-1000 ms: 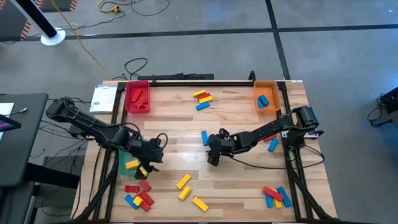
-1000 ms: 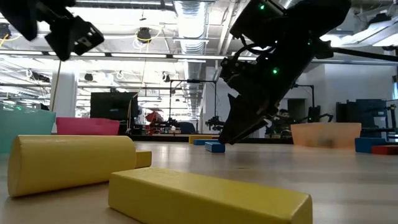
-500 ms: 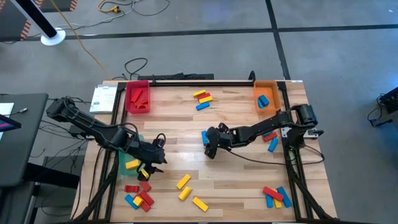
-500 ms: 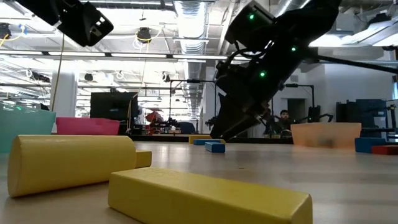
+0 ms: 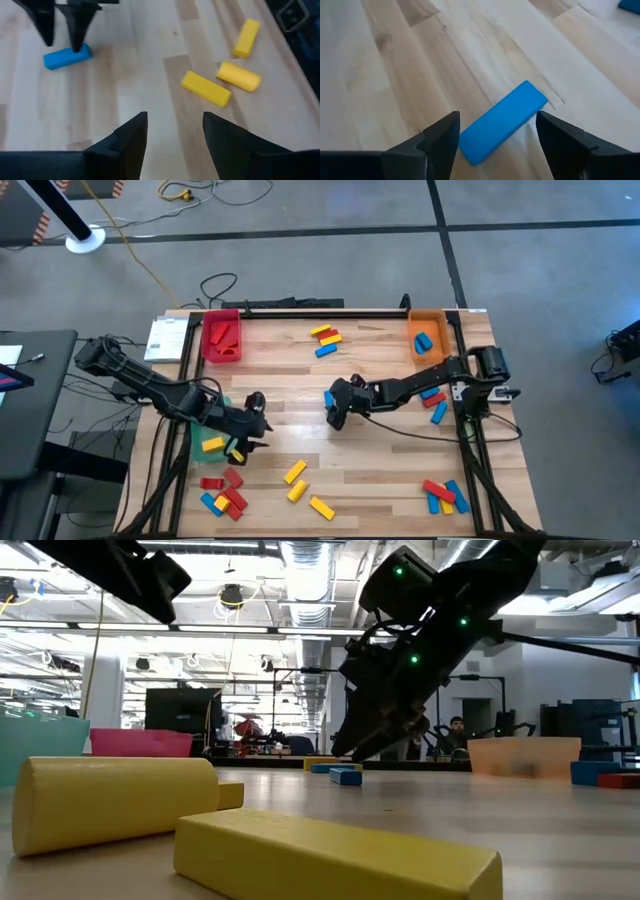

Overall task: Sort blocks
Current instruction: Put the blue block into the orange bin

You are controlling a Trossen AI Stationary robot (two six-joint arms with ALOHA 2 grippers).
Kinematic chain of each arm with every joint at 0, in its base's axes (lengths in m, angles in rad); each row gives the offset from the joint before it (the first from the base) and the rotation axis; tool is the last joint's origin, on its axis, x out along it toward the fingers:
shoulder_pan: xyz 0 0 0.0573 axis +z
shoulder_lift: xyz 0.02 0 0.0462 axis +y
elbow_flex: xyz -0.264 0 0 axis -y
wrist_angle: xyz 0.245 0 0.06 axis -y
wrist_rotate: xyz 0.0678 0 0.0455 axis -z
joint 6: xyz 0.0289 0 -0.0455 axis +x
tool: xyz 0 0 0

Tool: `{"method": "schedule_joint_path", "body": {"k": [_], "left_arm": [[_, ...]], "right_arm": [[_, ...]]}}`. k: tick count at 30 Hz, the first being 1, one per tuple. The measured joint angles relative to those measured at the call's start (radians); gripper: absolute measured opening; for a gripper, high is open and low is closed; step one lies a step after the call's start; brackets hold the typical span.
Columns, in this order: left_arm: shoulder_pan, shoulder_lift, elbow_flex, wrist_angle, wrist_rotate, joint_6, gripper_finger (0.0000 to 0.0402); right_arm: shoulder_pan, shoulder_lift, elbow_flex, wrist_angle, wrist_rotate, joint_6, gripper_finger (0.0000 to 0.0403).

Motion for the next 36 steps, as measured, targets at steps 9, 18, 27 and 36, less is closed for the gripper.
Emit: {"method": "schedule_joint_path", "body": {"k": [9, 18, 27, 36], "left_arm": [[0.000, 0.000, -0.085, 0.098, -0.007, 0.001, 0.0187], [0.000, 0.000, -0.110, 0.124, -0.001, -0.033, 0.0187], [0.000, 0.000, -0.110, 0.125, -0.001, -0.024, 0.0187], [0.000, 0.000, -0.110, 0.155, -0.001, -0.024, 0.0187]], "right_arm": [[0.006, 0.050, 0.001, 0.025, 0.006, 0.053, 0.0276], [0.007, 0.133, 0.044, 0.020, 0.072, 0.040, 0.0261], [0.007, 0.132, 0.091, -0.091, 0.054, -0.098, 0.0087], [0.018, 0.046, 0.084, -0.174, 0.031, -0.191, 0.0073]]}}
